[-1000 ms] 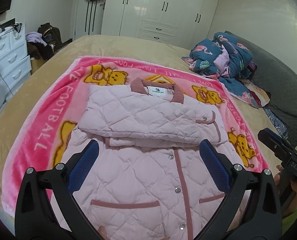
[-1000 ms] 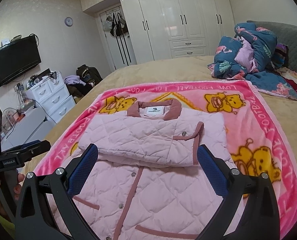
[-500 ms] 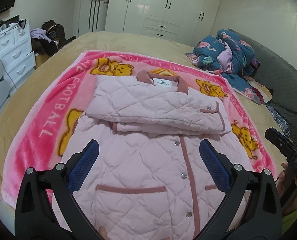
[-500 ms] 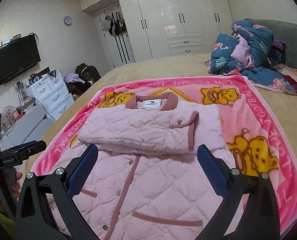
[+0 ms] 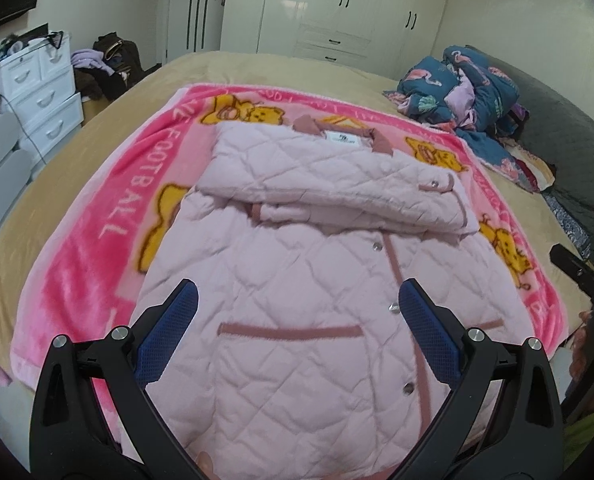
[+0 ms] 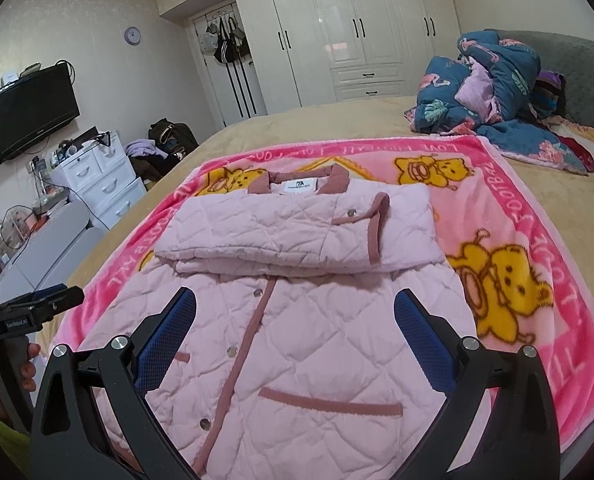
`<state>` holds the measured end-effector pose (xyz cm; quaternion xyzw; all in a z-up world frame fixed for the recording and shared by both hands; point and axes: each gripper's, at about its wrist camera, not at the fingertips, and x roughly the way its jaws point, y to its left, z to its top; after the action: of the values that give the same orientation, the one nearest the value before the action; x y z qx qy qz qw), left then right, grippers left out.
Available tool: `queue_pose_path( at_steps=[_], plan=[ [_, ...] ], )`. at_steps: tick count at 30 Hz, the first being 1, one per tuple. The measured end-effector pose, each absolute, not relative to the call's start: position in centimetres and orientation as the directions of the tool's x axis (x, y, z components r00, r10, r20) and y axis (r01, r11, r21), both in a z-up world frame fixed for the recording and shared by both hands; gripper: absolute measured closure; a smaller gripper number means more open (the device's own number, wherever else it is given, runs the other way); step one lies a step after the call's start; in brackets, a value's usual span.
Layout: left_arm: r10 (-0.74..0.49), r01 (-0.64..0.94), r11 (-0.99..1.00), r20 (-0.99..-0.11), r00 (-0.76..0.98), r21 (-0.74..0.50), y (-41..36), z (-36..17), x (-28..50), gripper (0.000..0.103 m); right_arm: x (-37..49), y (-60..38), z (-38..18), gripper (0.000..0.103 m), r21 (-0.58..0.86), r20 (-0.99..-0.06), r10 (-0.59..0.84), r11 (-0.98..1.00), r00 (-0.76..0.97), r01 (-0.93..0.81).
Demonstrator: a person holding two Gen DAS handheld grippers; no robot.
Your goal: Fold large clothes
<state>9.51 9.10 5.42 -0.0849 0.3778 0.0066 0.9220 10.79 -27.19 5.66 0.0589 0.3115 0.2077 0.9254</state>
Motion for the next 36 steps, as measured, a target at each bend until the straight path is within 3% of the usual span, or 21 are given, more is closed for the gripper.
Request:
queue_pose_path(
  at_steps=[36],
  plan=[
    [0.064, -0.245, 0.964, -0.804, 0.591, -0.104, 15.9, -3.1, 5.7, 0.009, 7.9, -31.3, -1.0, 0.004, 0.206, -0.66, 0.338, 0.94, 0.67, -0.271]
  ],
)
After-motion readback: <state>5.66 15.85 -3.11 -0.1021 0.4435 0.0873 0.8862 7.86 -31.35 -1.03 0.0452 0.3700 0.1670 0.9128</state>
